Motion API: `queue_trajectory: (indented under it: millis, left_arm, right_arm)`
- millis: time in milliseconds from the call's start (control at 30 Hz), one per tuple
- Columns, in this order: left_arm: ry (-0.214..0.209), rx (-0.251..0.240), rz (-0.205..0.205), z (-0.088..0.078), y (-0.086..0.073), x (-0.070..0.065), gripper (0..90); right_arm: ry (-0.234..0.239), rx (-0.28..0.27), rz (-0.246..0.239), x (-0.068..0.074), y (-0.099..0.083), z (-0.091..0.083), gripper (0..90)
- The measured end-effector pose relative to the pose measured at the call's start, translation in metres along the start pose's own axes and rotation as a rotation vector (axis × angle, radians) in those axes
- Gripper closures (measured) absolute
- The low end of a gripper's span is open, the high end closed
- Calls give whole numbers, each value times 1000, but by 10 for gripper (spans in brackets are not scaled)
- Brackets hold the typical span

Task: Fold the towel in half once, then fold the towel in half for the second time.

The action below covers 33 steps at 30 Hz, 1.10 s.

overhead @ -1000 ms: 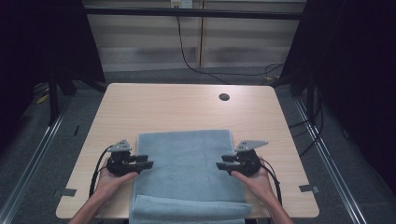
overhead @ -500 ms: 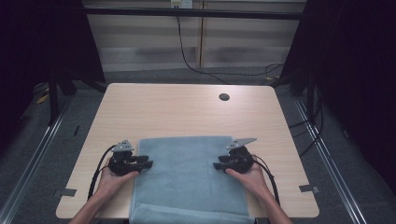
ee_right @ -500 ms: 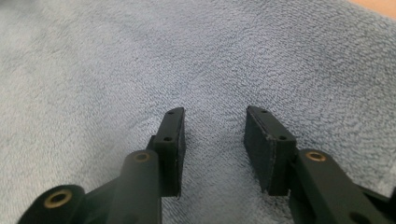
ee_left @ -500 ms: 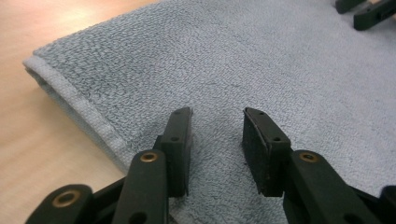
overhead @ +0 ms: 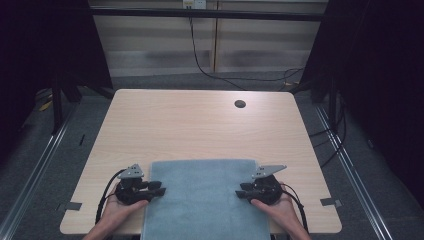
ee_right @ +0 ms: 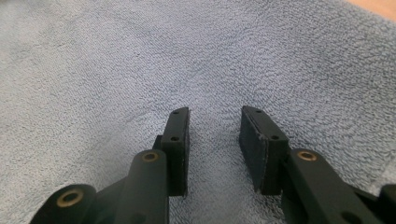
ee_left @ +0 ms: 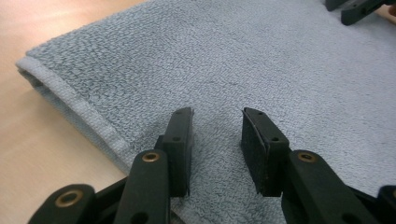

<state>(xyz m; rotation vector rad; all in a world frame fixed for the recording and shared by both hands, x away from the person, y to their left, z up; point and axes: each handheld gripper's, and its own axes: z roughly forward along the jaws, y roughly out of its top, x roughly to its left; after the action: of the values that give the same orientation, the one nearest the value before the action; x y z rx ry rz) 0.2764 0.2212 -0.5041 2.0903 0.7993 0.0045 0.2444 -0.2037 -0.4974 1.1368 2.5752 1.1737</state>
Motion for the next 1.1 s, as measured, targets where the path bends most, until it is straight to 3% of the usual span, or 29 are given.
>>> queue_trajectory:
  millis: [133, 200, 300, 400, 667, 767, 833, 967, 1033, 1100]
  left_arm:
    - [-15, -5, 7, -3, -5, -5, 637]
    - [-20, -5, -1, -2, -4, -3, 638]
    - [-23, -5, 2, -1, -2, 1, 641]
    - [-17, -6, 13, 2, 1, 3, 641]
    - [-17, -9, 11, 4, 3, 6, 638]
    - [-17, -12, 12, 4, 3, 6, 636]
    - [-20, -15, 10, 4, 3, 7, 634]
    - [-24, -14, 4, 4, 4, 9, 634]
    - [-18, -4, 2, 4, 7, 9, 612]
    - [17, -11, 14, 3, 15, 9, 561]
  right_arm:
    - [26, 29, -1, 9, -4, -7, 615]
    - [8, 13, -1, 7, -4, -14, 587]
    - [-47, -68, 36, -11, 1, -23, 567]
    - [-117, -87, 60, -36, 11, -25, 526]
    - [-141, -102, 94, -78, 30, -2, 457]
    - [-145, -104, 119, -86, 28, 3, 442]
    - [-146, -72, 123, -87, 26, 7, 427]
    - [-143, -69, 109, -85, 27, 11, 456]
    - [-139, -64, 98, -84, 27, 11, 543]
    - [-146, -66, 101, -83, 27, 12, 620]
